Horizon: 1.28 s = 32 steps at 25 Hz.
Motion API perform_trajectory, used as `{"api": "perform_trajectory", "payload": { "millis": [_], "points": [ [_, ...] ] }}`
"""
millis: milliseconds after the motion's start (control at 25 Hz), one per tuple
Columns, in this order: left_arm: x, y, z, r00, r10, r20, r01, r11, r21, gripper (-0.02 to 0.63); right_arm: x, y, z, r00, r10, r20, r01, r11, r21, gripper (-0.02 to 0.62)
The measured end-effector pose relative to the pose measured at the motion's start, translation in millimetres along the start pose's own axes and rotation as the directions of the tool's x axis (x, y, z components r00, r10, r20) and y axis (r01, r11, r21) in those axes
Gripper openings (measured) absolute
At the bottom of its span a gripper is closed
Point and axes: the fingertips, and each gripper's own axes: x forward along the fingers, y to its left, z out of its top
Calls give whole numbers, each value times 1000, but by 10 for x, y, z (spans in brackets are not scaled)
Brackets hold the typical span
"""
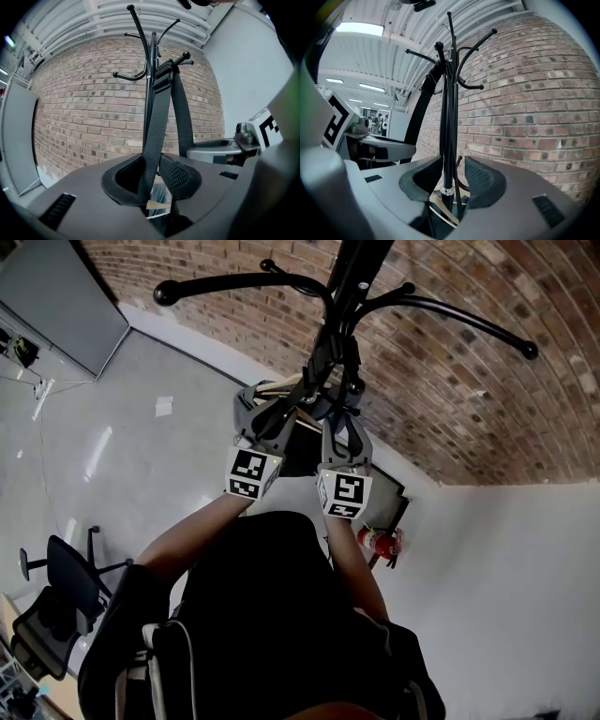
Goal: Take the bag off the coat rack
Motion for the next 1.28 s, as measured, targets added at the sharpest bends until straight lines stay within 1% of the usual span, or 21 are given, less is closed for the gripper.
{"api": "perform_trajectory", "payload": {
  "millis": [80,120,200,240,280,320,400,520,560,680,760,880,1120,1280],
  "points": [
    [16,77,19,1000,22,-8,-22,1000,-9,56,102,-1,-20,1000,-5,0,5,1000,-2,140],
    [27,121,33,999,32,-5,-32,999,-14,44,150,-2,-38,1000,-5,-4,5,1000,-6,140],
    [36,165,52,999,38,0,-38,999,-19,31,217,-12,-72,1000,1,-17,-1,1000,-12,135],
    [28,165,57,999,36,-1,-36,999,-15,28,229,-15,-65,1000,8,-17,-8,1000,-11,121],
    [11,163,63,999,33,-2,-33,999,-4,25,231,-12,-37,1000,18,-12,-18,1000,-11,86],
    [-13,170,70,999,32,0,-32,999,8,23,226,-4,4,1000,25,-3,-25,1000,-13,37],
    [-72,228,89,999,41,11,-42,999,11,22,218,9,60,1000,29,6,-29,999,-25,23],
    [-156,337,166,997,68,34,-67,997,-39,21,187,-22,58,1000,23,3,-23,999,-24,21],
    [-192,368,202,996,80,44,-78,996,-47,21,161,-57,59,1000,14,7,-14,1000,-15,20],
    [-296,437,352,988,116,101,-113,993,-32,21,64,-210,117,999,-31,34,30,999,17,20],
    [-349,480,428,983,131,130,-125,991,-53,21,1,-307,190,996,-65,54,63,998,26,20],
    [-441,542,526,977,144,159,-130,987,-92,21,-121,-441,304,990,-112,82,108,993,50,20],
    [-643,674,855,959,151,241,-126,985,-117,21,-379,-699,521,971,-197,133,184,977,104,20],
    [-688,796,918,955,159,252,-131,984,-123,21,-455,-811,528,963,-234,135,217,968,128,20]
  ]
}}
